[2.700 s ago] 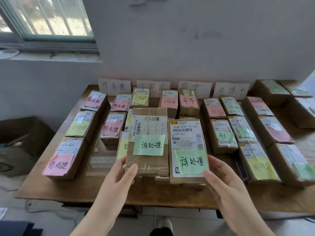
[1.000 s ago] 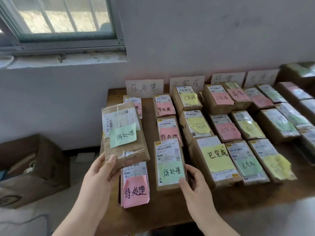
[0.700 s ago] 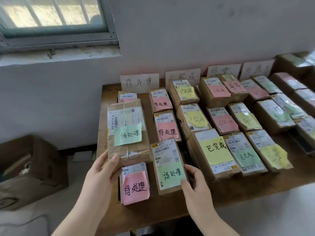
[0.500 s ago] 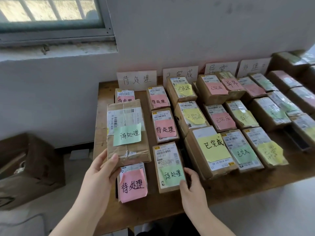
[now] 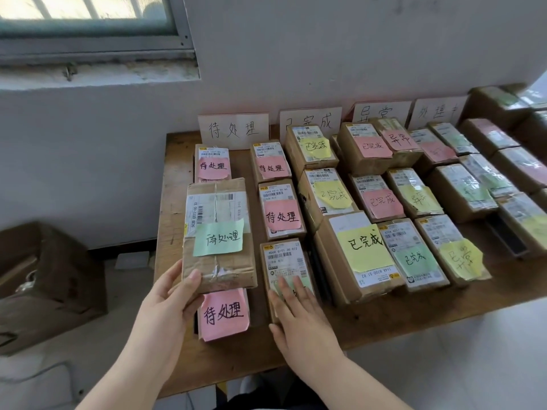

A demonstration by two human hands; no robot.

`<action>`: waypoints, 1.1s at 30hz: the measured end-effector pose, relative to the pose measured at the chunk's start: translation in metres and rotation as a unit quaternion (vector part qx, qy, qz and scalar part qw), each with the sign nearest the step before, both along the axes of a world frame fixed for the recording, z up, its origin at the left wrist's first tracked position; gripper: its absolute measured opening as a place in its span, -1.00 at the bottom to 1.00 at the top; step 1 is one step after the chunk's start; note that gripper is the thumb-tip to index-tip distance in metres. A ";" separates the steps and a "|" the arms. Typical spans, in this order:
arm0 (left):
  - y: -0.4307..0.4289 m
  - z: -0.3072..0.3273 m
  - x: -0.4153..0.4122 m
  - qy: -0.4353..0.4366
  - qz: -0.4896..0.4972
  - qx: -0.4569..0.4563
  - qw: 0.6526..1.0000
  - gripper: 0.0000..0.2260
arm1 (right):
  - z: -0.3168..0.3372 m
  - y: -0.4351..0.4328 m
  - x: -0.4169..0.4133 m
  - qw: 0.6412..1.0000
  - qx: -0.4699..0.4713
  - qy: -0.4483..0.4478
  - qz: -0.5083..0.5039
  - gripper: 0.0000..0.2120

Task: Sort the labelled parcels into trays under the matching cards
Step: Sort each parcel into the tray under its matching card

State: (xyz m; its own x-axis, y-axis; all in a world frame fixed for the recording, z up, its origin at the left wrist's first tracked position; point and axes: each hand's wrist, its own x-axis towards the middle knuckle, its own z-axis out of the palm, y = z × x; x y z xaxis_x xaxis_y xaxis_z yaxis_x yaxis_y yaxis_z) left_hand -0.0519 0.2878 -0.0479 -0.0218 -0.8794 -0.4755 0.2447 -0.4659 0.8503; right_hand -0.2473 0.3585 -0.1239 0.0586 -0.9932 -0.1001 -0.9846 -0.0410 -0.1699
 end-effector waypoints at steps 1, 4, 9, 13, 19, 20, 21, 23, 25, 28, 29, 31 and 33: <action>0.000 0.000 0.002 -0.002 0.004 -0.001 1.000 -0.39 | -0.002 0.000 -0.001 1.000 -0.003 0.003 -0.006 -0.44; 0.001 -0.001 0.008 -0.013 0.007 -0.002 1.000 -0.40 | -0.007 0.000 -0.005 0.999 0.002 0.031 -0.040 -0.39; 0.005 -0.005 0.010 -0.027 0.005 -0.006 1.000 -0.41 | -0.003 -0.002 -0.009 0.999 0.006 0.015 -0.040 -0.44; 0.009 -0.007 0.009 -0.039 0.003 0.005 0.999 -0.39 | 0.023 -0.006 -0.004 0.988 -0.012 -0.141 -0.055 -0.54; 0.016 -0.010 0.006 -0.120 -0.017 0.021 0.992 -0.59 | 0.061 -0.023 0.023 0.911 0.052 -0.401 -0.076 -0.51; 0.017 -0.011 0.006 -0.151 -0.026 0.015 0.988 -0.60 | 0.061 -0.025 0.027 0.905 0.061 -0.414 -0.073 -0.50; 0.019 -0.011 0.005 -0.181 -0.032 0.008 0.983 -0.60 | 0.059 -0.026 0.031 0.904 0.064 -0.416 -0.070 -0.49; 0.021 -0.012 0.004 -0.241 -0.045 -0.004 0.969 -0.60 | 0.056 -0.029 0.035 0.905 0.071 -0.413 -0.072 -0.48; 0.023 -0.010 0.003 -0.321 -0.080 -0.015 0.944 -0.65 | 0.050 -0.030 0.036 0.908 0.084 -0.404 -0.079 -0.48; 0.025 -0.010 0.003 -0.371 -0.111 -0.020 0.922 -0.58 | 0.040 -0.029 0.036 0.911 0.114 -0.386 -0.088 -0.47; 0.025 -0.010 0.003 -0.376 -0.119 -0.022 0.919 -0.54 | 0.037 -0.028 0.036 0.912 0.121 -0.383 -0.089 -0.46; 0.024 -0.009 0.005 -0.380 -0.130 -0.027 0.915 -0.50 | 0.036 -0.027 0.035 0.914 0.126 -0.376 -0.088 -0.45; 0.024 -0.008 0.009 -0.386 -0.139 -0.031 0.912 -0.49 | 0.039 -0.027 0.033 0.919 0.123 -0.366 -0.085 -0.43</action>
State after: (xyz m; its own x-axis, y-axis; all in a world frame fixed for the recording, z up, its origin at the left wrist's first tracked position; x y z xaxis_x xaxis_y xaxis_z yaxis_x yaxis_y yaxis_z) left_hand -0.0430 0.3114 -0.0561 0.0726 -0.9169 -0.3926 -0.5572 -0.3637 0.7465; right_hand -0.2143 0.3317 -0.0853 0.0454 -0.9466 -0.3191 -0.5919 0.2318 -0.7719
